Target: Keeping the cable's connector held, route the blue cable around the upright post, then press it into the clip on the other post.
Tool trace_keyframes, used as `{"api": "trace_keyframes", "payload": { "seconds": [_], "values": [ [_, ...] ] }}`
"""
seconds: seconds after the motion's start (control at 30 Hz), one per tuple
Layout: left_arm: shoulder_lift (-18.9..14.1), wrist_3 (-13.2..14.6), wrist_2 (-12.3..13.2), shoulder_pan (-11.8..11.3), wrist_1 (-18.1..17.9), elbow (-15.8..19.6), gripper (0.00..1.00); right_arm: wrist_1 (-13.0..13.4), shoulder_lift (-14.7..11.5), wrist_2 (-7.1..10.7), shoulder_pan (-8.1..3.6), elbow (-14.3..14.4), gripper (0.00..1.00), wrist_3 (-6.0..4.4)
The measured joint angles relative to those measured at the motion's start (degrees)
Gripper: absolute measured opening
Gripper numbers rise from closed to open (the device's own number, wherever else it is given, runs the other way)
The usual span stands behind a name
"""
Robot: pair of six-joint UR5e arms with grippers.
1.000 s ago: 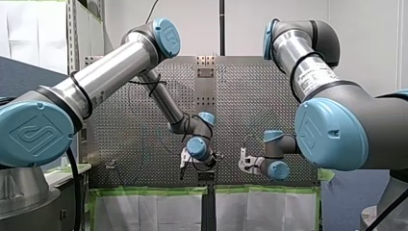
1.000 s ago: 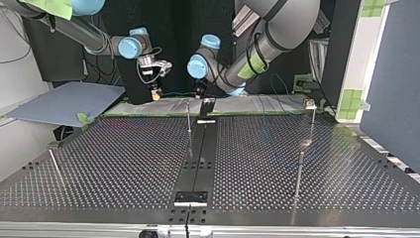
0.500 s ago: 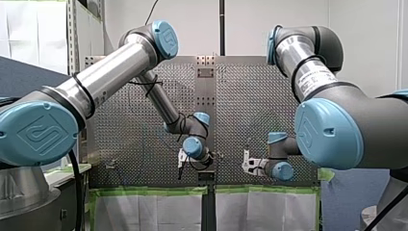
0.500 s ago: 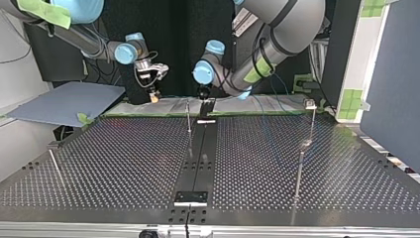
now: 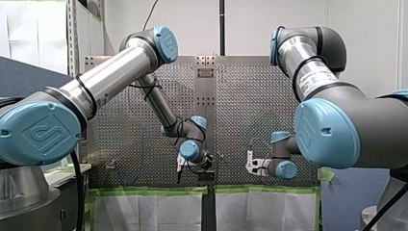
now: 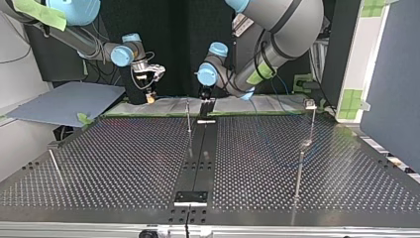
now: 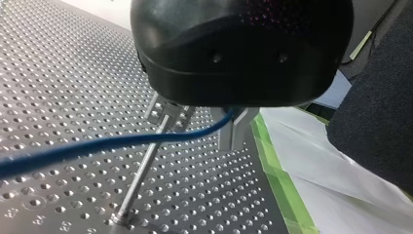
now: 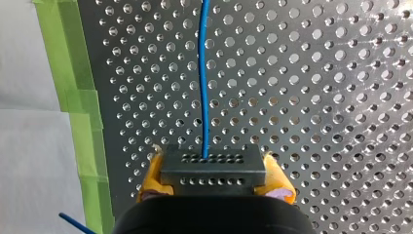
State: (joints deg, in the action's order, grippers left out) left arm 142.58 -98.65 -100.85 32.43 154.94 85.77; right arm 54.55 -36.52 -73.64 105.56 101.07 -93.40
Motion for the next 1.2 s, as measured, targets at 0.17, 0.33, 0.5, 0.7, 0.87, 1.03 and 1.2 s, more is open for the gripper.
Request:
{"api": "trace_keyframes", "payload": {
  "seconds": [0.17,0.33,0.5,0.7,0.87,1.03,1.2],
  "values": [
    [0.3,-0.3,0.6,-0.5,-0.5,0.0,0.01,0.1,0.0,0.04,-0.04,0.0,0.00,0.05],
    [0.3,-0.4,1.3,-1.3,-0.7,0.0,0.01,0.2,0.0,0.06,-0.05,-0.2,0.00,0.09],
    [0.4,-0.4,2.4,-1.9,-1.1,-0.1,0.01,0.2,0.0,0.11,-0.05,-0.7,0.00,0.10],
    [0.4,-1.2,4.1,-2.2,-1.3,-1.5,0.01,-0.3,0.0,0.15,-0.02,-1.5,0.00,0.12],
    [0.4,-3.9,7.0,-2.5,-2.3,-2.7,0.01,-0.9,0.0,0.14,0.02,-2.0,0.00,0.18],
    [0.4,-6.9,9.0,-2.7,-2.7,-3.0,0.01,-1.0,0.0,0.14,-0.01,-2.2,0.00,0.21],
    [0.4,-9.7,11.0,-2.7,-3.8,-3.0,0.01,-0.9,0.0,0.15,-0.02,-2.4,0.00,0.20]
  ]
}}
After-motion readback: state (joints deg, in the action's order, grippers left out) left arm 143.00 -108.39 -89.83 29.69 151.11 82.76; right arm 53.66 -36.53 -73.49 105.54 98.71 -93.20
